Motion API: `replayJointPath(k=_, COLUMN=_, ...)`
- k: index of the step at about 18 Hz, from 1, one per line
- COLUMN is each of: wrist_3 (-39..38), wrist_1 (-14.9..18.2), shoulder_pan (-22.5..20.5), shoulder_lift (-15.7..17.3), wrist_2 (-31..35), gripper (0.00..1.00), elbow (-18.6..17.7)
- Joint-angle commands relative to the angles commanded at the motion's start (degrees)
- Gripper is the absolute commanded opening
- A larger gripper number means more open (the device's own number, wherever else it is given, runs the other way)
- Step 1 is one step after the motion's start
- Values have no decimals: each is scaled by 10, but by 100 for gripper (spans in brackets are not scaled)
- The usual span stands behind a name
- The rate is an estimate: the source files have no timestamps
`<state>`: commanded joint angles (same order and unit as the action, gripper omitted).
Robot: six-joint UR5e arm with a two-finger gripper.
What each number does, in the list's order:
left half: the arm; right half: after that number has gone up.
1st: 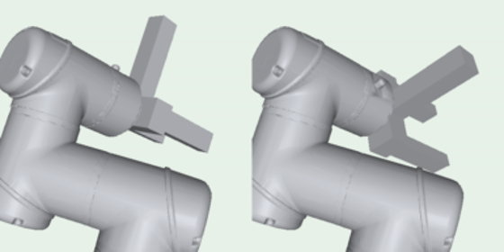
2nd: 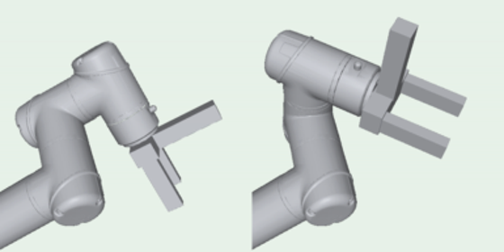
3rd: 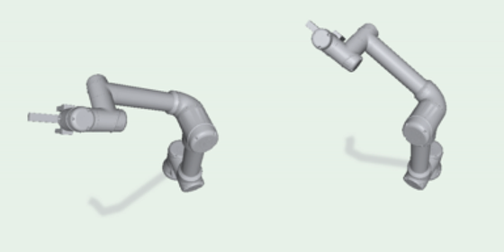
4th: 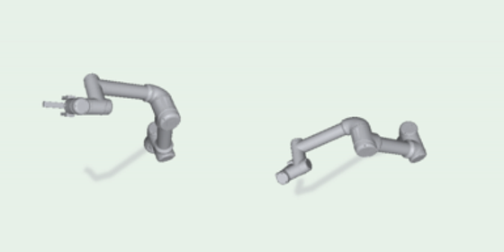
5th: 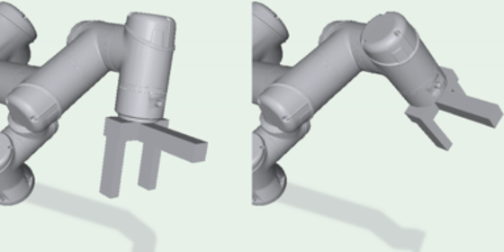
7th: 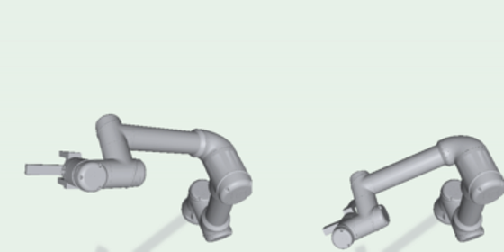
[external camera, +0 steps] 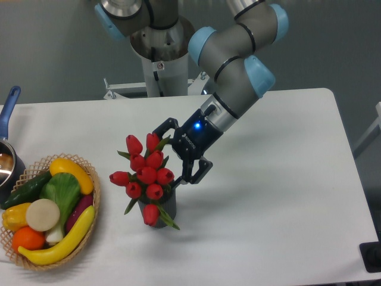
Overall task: Pick up the flowers from the vase
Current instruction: 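Close the gripper around the tulip stems just below the blooms, then lift the gripped tulips straight up out of the grey vase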
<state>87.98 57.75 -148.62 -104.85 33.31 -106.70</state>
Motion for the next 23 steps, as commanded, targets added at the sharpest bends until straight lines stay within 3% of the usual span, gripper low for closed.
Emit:
replayJointPath(k=9, wrist_3=2, wrist_1=-4, shoulder_pan=15, shoulder_lift=-25, wrist_2=-29, gripper=100, elbow=20)
replayJointPath(k=20, wrist_3=-5, wrist_1=-10, shoulder_pan=14, shoulder_lift=-26, wrist_2=-38, gripper=63, elbow=18)
replayJointPath(k=23, wrist_3=-8, wrist_1=-10, shoulder_pan=11, shoulder_lift=-26, wrist_2=-47, gripper=60, elbow=17)
